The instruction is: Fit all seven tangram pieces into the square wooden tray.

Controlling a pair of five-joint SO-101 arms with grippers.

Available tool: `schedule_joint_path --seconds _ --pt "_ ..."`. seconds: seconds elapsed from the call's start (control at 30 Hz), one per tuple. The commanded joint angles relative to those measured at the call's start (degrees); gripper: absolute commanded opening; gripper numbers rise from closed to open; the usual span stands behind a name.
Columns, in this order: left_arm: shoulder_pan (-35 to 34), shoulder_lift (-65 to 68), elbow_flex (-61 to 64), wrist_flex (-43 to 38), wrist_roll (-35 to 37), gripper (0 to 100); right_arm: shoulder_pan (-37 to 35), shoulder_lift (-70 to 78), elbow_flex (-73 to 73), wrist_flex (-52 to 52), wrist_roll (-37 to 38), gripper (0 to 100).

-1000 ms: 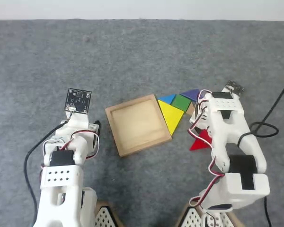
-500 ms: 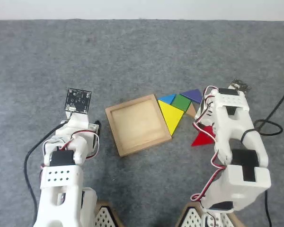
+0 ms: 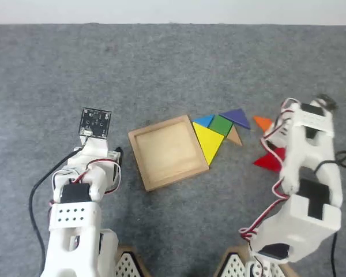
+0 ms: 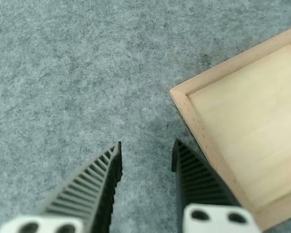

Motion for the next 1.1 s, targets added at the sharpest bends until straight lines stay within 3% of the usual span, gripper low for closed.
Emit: schedule_joint_path --seconds 0.0,0.13,0.27,0.4,0.8,1.07 --pt "0.5 0.3 -0.7 0.2 -0.1 17 4.4 -0.6 -4.5 3.8 2.2 12.9" --pt "0.5 0.3 -0.7 0.2 -0.1 17 3.9 -0.2 -5.5 6.5 2.1 13.9" --pt "0.5 0.3 -0.7 0.2 -0.1 17 1.1 -0.2 -4.0 9.9 1.8 23.7" --pt "0.5 0.3 -0.7 0.2 -0.1 17 0.5 -0.7 -3.5 12.0 -3.8 31.8" --pt "0.5 0.3 -0.7 0.2 -0.1 17 0.0 0.0 0.4 2.9 -4.0 32.5" --pt "0.5 0.3 -0.7 0.2 -0.1 17 -0.2 2.2 1.1 2.0 -4.2 32.5"
